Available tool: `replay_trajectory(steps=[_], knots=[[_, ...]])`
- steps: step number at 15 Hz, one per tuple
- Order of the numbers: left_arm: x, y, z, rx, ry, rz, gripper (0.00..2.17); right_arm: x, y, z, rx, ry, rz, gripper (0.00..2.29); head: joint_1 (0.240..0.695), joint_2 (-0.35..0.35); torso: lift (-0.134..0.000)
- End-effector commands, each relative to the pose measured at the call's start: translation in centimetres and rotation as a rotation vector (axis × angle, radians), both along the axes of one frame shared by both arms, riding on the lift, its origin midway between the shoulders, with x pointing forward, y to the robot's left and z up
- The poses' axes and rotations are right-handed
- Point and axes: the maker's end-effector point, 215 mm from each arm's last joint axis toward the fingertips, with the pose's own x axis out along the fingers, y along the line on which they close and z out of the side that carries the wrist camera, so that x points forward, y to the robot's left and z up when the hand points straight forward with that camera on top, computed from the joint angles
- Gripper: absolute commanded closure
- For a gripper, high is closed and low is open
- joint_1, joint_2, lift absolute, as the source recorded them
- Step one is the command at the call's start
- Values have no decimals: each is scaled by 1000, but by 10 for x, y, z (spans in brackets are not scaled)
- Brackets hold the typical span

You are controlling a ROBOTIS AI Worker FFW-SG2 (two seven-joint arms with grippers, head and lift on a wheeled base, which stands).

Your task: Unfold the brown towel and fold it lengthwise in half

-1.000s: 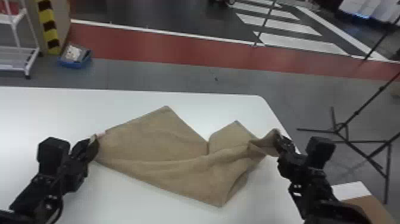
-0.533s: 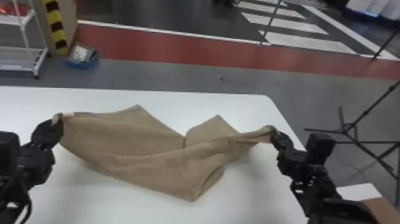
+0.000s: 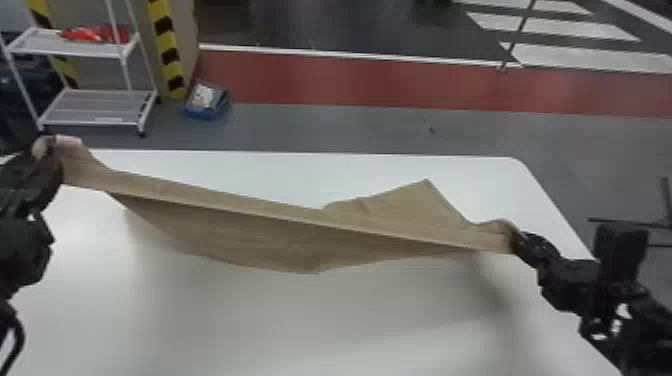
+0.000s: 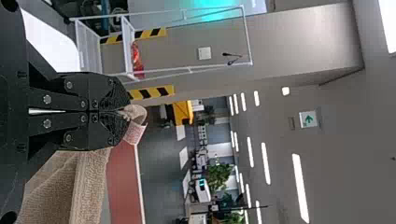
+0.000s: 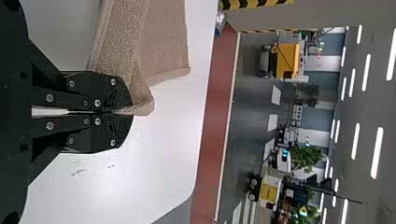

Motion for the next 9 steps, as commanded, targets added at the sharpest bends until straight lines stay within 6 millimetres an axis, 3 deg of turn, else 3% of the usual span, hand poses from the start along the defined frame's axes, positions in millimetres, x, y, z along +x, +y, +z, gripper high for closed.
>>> replay_trajectory(steps=[1, 2, 3, 6, 9], knots=[[-11, -1, 24, 7, -39, -3, 1693, -15, -1, 4, 26, 41, 25, 1109, 695, -125, -119], [-14, -2, 29, 8, -44, -3, 1693, -22, 0, 9, 43, 55, 38, 1109, 695, -120, -119], [-17, -4, 20, 9, -14, -4, 1693, -27, 3, 10, 35, 71, 44, 1109, 695, -118, -119], [-18, -26, -43, 35, 132, -19, 1693, -33, 12, -6, 38, 93, 55, 1106, 695, -128, -119], [-21, -22, -91, 90, 252, 20, 1693, -33, 10, 0, 34, 64, 61, 1106, 695, -143, -119]])
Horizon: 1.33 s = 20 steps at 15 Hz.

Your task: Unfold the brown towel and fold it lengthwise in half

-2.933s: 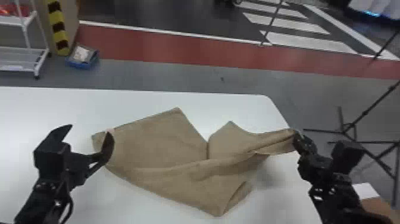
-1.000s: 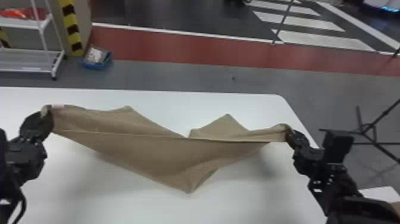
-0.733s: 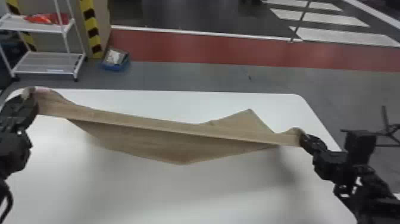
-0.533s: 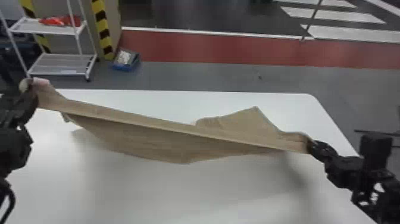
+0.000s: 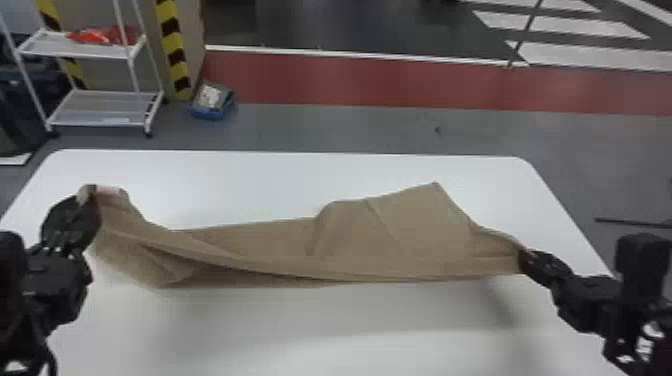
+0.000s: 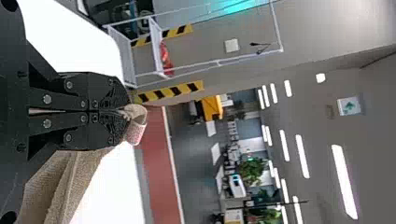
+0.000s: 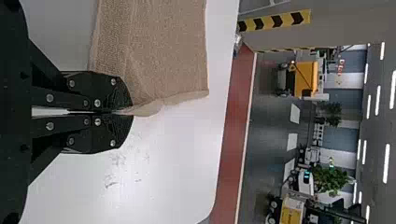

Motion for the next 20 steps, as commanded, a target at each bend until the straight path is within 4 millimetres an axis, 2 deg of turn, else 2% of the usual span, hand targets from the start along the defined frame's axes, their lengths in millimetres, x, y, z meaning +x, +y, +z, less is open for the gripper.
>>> replay_trajectory(steps=[1, 2, 6, 7, 8, 10, 12, 13, 14, 15, 16, 18, 20], knots=[[-5, 9, -32, 48, 92, 36, 1693, -1, -3, 5, -2, -15, -1, 1106, 695, -144, -119], [-9, 15, -40, 63, 124, 57, 1693, -2, -2, 5, -2, -14, 6, 1106, 695, -143, -119], [-16, 28, -50, 90, 165, 105, 1690, -2, 3, 9, 4, -18, 25, 1099, 695, -119, -119], [-20, 32, -58, 92, 197, 123, 1686, -2, 2, 10, -1, -21, 27, 967, 695, -115, -119], [-23, 36, -66, 93, 225, 140, 1669, -3, 3, 13, -19, -38, 34, 674, 695, -112, -119], [-26, 32, -76, 111, 250, 140, 1578, -3, 0, 17, -68, -59, 45, 292, 695, -103, -119], [-29, 32, -79, 143, 254, 157, 1136, -2, 2, 42, -187, -184, 110, 63, 695, -104, -119], [-30, 31, -81, 150, 258, 155, 819, -3, 0, 51, -236, -241, 135, 63, 695, -105, -119], [-31, 32, -81, 155, 258, 153, 370, -7, -3, 51, -265, -277, 177, 100, 695, -108, -119], [-32, 33, -84, 159, 263, 155, 107, -14, -6, 47, -292, -291, 236, 184, 695, -108, -119], [-34, 34, -88, 160, 272, 156, 90, -20, -9, 41, -306, -296, 274, 221, 695, -108, -119], [-33, 36, -93, 162, 262, 158, 90, -35, -22, 17, -310, -268, 327, 221, 695, -111, -119], [-29, 38, -101, 161, 255, 163, 90, -41, -35, -10, -296, -231, 361, 235, 695, -120, -119]])
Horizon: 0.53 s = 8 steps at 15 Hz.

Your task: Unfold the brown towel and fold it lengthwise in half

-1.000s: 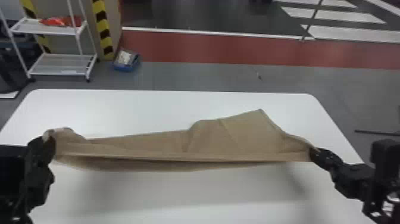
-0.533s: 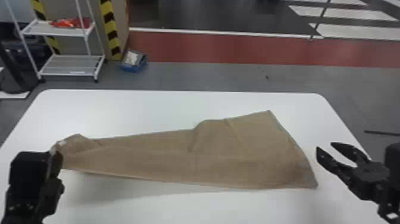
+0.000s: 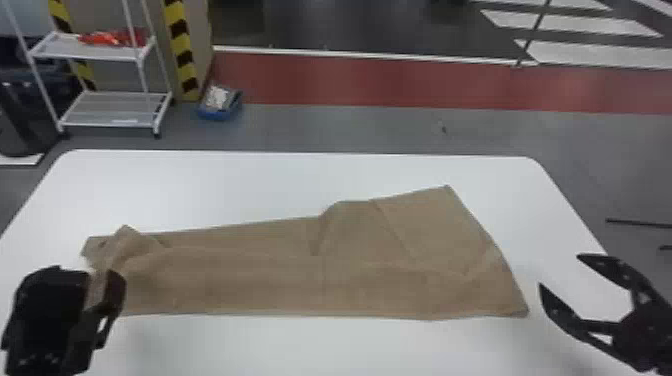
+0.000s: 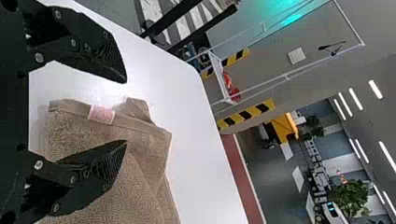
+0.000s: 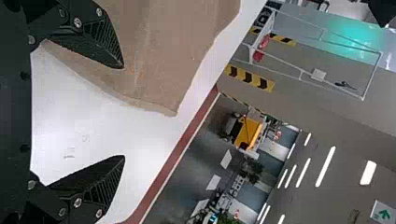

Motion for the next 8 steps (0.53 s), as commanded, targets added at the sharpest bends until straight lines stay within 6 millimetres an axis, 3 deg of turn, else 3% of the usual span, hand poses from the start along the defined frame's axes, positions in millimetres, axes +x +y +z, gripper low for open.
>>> replay_trajectory(steps=[1, 5, 8], knots=[[4, 3, -8, -2, -5, 12, 90, -6, -18, -29, 11, 57, 15, 289, 695, -136, -119], [14, 1, 0, -27, -69, 10, 90, -17, -28, -50, 73, 126, 33, 353, 695, -157, -119], [16, -2, 3, -41, -89, 10, 90, -22, -15, -52, 121, 140, 72, 377, 695, -167, -119]])
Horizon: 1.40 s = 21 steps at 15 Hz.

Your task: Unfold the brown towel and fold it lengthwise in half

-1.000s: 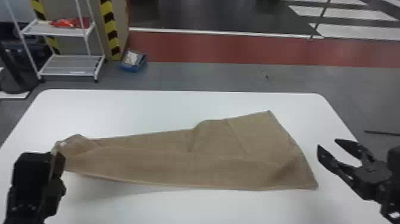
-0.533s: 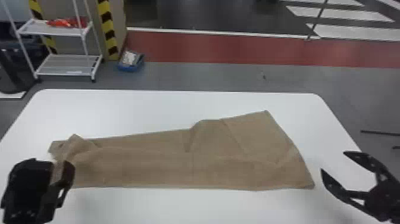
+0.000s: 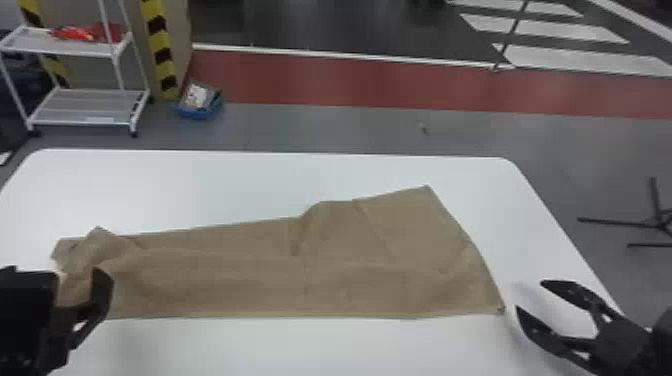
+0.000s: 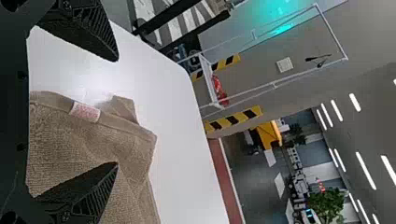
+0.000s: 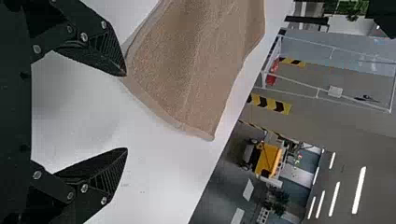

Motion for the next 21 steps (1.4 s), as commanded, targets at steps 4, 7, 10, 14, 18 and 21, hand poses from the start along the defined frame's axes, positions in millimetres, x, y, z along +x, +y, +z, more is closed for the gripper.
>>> replay_trajectory(steps=[4, 7, 10, 14, 18, 21], knots=[[1, 5, 4, 6, -34, 20, 90, -1, 20, -8, 42, 27, 32, 380, 695, -148, -119], [0, 11, 1, 7, -29, 28, 90, -2, 24, -18, 51, 60, 34, 498, 695, -132, -119], [-3, 26, -3, 1, -24, 61, 90, -2, 29, -20, 56, 68, 41, 623, 695, -113, -119], [-6, 38, -7, 8, -16, 81, 90, -3, 28, -21, 79, 99, 38, 998, 695, -83, -119], [-7, 43, -13, 10, -24, 82, 90, -3, 28, -23, 90, 120, 34, 1204, 695, -72, -119], [-9, 58, -1, 10, -69, 118, 90, -3, 28, -11, 119, 112, 35, 1214, 695, -65, -119]])
